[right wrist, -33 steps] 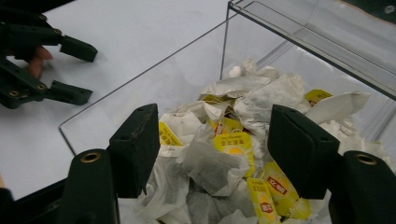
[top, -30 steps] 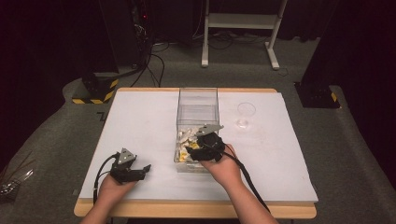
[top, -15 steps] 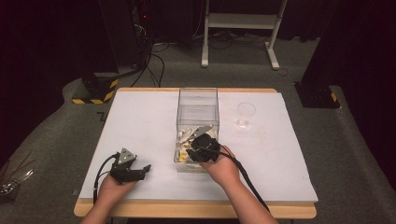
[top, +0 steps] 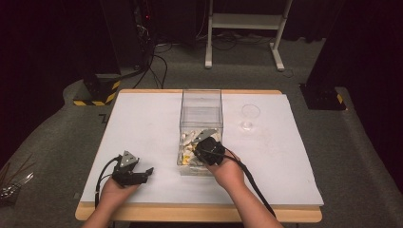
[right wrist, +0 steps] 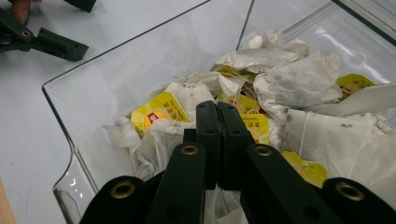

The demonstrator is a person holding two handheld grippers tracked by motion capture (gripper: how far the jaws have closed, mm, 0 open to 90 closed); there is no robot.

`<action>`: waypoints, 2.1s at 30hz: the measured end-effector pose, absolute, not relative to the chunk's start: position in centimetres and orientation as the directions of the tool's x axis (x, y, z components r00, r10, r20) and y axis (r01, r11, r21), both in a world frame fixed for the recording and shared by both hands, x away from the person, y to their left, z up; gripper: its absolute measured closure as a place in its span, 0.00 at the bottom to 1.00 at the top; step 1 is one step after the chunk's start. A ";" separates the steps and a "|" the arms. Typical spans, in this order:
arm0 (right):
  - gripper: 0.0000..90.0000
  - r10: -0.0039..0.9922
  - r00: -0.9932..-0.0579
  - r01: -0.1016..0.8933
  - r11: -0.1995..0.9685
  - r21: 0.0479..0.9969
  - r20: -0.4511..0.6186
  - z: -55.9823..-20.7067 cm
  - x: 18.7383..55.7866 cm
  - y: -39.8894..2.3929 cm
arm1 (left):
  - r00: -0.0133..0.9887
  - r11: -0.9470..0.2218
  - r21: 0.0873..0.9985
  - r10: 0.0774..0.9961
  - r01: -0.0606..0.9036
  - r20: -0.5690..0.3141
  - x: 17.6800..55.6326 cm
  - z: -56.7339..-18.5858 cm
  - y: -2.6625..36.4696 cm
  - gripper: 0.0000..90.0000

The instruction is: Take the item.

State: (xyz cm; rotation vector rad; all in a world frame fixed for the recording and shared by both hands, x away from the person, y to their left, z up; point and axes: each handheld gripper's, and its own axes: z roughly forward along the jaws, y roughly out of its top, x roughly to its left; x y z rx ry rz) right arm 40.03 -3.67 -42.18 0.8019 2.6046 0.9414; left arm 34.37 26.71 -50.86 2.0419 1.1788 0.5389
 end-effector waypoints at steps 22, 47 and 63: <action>0.99 0.626 -0.779 0.364 0.480 0.798 -0.021 -41.8 38.3 -6.3 | 0.499 -0.339 0.746 0.866 0.573 0.010 34.4 -50.8 26.7 0.28; 0.99 0.648 -0.760 0.327 0.312 0.892 0.052 -42.3 37.0 -8.7 | 0.499 -0.335 0.749 0.867 0.572 0.006 34.4 -50.9 26.7 0.28; 0.99 0.642 -0.764 0.289 0.260 0.921 0.059 -41.6 36.3 -9.2 | 0.498 -0.336 0.748 0.867 0.573 0.007 34.4 -50.9 26.7 0.28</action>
